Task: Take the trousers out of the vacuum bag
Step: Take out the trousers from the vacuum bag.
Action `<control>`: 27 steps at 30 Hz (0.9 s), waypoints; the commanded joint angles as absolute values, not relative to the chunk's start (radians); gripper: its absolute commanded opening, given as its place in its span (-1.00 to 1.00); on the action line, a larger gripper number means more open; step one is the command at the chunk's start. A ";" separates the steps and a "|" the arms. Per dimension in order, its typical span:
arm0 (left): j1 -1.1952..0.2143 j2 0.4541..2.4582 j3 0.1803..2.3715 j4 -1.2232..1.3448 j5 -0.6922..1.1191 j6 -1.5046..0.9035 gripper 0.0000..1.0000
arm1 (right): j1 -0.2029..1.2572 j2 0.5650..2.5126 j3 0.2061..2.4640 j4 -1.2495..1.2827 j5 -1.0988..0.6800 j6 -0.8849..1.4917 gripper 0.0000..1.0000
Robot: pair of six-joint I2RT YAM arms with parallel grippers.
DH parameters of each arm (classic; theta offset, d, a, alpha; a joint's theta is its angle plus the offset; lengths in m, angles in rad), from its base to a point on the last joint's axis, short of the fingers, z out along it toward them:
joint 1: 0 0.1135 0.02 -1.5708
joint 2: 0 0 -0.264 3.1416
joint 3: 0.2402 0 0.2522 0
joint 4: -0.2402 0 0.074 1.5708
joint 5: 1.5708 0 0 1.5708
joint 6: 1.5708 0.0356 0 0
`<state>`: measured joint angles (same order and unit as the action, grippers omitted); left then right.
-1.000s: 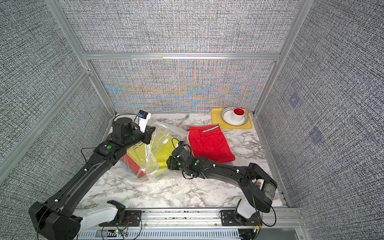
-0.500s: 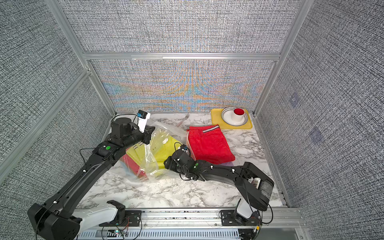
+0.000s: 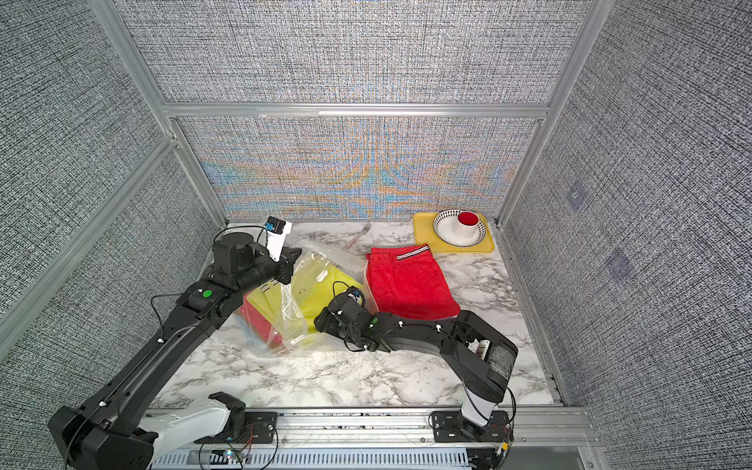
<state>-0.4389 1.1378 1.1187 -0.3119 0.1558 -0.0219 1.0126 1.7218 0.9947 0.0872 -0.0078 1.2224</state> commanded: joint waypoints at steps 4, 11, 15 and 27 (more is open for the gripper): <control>-0.439 1.136 1.119 -0.262 0.141 -0.014 -1.00 | 1.011 1.736 0.987 0.160 0.024 1.242 0.62; -0.437 1.128 1.108 -0.264 0.134 -0.016 -1.00 | 0.984 1.772 0.985 0.249 0.039 1.214 0.62; -0.439 1.118 1.100 -0.267 0.126 -0.015 -1.00 | 0.966 1.787 0.979 0.297 0.025 1.202 0.61; -0.438 1.123 1.094 -0.267 0.114 -0.017 -1.00 | 0.960 1.746 0.975 0.391 0.013 1.133 0.24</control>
